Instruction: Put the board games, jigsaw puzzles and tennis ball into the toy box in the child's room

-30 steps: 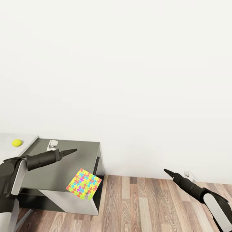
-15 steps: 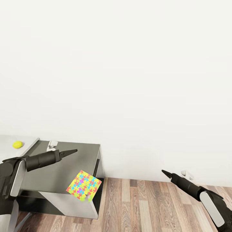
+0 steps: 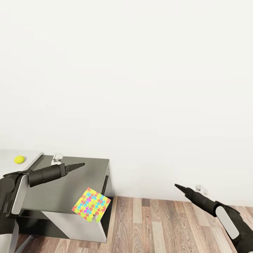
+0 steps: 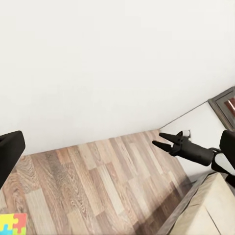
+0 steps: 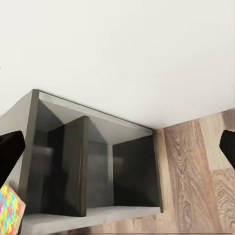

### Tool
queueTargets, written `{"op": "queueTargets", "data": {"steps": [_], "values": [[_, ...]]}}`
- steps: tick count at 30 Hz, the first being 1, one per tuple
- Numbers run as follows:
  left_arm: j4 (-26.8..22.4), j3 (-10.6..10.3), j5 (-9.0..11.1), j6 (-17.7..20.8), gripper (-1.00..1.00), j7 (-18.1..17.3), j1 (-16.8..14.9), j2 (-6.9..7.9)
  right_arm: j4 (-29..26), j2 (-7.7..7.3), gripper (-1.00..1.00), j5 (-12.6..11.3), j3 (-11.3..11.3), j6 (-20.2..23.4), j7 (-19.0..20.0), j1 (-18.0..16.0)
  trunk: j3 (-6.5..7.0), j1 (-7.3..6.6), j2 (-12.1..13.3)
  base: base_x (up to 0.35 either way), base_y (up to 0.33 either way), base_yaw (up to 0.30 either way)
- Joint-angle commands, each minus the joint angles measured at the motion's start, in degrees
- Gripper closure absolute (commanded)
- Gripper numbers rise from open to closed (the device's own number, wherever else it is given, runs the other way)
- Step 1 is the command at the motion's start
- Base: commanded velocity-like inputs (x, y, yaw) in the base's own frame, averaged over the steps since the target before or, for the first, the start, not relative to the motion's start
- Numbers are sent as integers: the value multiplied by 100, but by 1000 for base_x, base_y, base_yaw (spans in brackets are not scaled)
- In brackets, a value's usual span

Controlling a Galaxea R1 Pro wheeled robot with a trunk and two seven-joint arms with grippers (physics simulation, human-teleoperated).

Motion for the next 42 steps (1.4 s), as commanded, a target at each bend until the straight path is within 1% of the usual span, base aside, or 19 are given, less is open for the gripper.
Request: {"op": "queueTargets", "data": {"steps": [1,2,3,8,9,10,17,28,33,35,36,38,39,40,41,42], "values": [[0,2,-2,27,-100,-21,-5,1,73,-7,-100,-40,-11,52,94,-21,-25,25,-52,0,0,0],[0,2,-1,27,-100,-21,-5,-1,123,-11,-100,-41,-11,57,196,-33,-40,47,-92,0,0,0],[0,2,1,27,-100,-22,-5,-3,160,-6,-100,-42,-12,68,452,-53,-56,69,-133,0,0,0],[-7,-16,2,31,-100,-111,-5,-19,124,12,-100,-16,-10,74,1105,-74,-140,179,-333,0,0,0],[-9,-50,3,33,-100,-203,-5,-22,112,15,-100,-9,-10,75,1263,-77,-158,201,-373,0,0,0],[-9,-138,3,33,-100,-445,-5,-17,99,15,-100,-4,-10,90,1431,-81,-175,223,-413,0,0,0],[-9,-204,-4,33,-100,-797,-5,5,101,17,-100,-16,-20,133,1535,-83,-301,377,-694,0,0,0],[-9,-216,-6,32,-100,-989,-5,21,121,25,-100,-59,-36,148,1566,-84,-498,618,-1135,0,0,0],[-13,-225,-4,33,-100,-1152,-5,12,150,63,-100,-79,-41,172,1551,-86,-588,728,-1336,0,0,0],[-13,-226,-3,33,-100,-1217,-5,11,145,131,-100,-81,-39,207,1544,-88,-624,772,-1416,0,0,0],[-15,-228,-3,33,-100,-1293,-5,6,138,233,-100,-79,-35,267,1538,-91,-642,794,-1456,0,0,0],[-18,-235,-2,33,-100,-1380,-3,-4,125,344,-100,-76,-32,351,1532,-97,-677,838,-1536,0,0,0],[-27,-266,-4,33,-100,-1464,-1,-13,109,459,-100,-67,-31,462,1527,-101,-695,860,-1576,0,0,0],[-34,-297,-2,33,-100,-1503,0,-17,100,518,-100,-60,-30,528,1522,-107,-713,882,-1616,0,0,0],[-52,-391,-3,33,-100,-1568,1,-23,79,637,-100,-43,-26,679,1496,-147,-731,904,-1657,0,0,0],[-61,-451,-4,33,-100,-1592,2,-25,69,697,-100,-35,-24,759,1474,-182,-749,926,-1697,0,0,0]]}}
